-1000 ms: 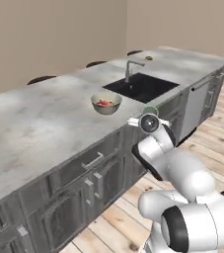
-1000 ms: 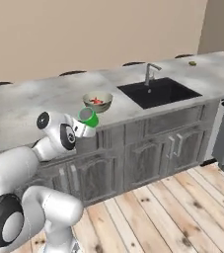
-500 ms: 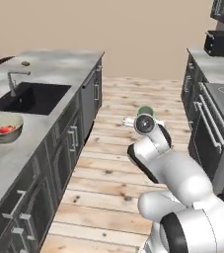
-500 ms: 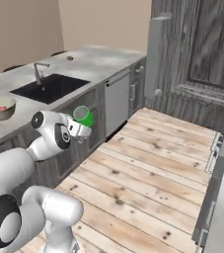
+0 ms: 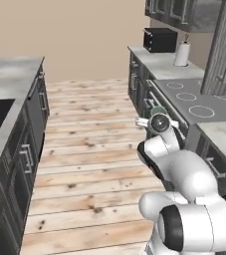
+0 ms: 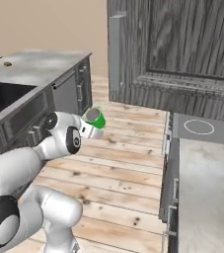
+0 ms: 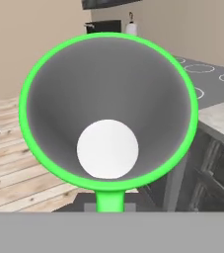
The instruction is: Move the mug from next to the sink to the open cabinet. Then, move the bowl with the fish to the fridge to clear the area for faucet cleaning.
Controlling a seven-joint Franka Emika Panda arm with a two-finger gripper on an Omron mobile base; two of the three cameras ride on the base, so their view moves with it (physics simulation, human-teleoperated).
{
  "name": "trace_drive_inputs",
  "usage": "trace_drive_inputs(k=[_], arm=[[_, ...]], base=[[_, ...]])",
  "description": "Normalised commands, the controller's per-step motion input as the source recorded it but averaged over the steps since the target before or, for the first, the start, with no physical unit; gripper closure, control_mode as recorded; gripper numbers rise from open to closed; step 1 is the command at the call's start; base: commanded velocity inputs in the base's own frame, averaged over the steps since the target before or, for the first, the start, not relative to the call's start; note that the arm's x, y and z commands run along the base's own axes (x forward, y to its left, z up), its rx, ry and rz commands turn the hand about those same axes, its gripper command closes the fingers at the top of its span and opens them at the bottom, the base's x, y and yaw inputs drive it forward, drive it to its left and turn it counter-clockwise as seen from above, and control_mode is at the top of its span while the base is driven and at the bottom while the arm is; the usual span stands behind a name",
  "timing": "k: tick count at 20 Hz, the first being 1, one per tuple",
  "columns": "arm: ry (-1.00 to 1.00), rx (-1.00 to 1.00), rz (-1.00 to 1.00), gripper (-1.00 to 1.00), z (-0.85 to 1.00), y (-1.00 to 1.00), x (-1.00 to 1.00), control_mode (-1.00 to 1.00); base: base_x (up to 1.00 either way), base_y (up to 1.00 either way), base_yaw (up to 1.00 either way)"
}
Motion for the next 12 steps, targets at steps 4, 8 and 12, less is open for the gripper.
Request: trace_drive_inputs(k=[4, 8, 12], arm=[[0.00, 0.00, 0.00, 1.00, 0.00, 0.00, 0.00, 1.00], [0.00, 0.00, 0.00, 1.00, 0.00, 0.00, 0.00, 1.00], [0.00, 0.00, 0.00, 1.00, 0.00, 0.00, 0.00, 1.00]], base=[[0.62, 0.20, -0.10], [1.00, 0.59, -0.12], [1.00, 0.87, -0.32]])
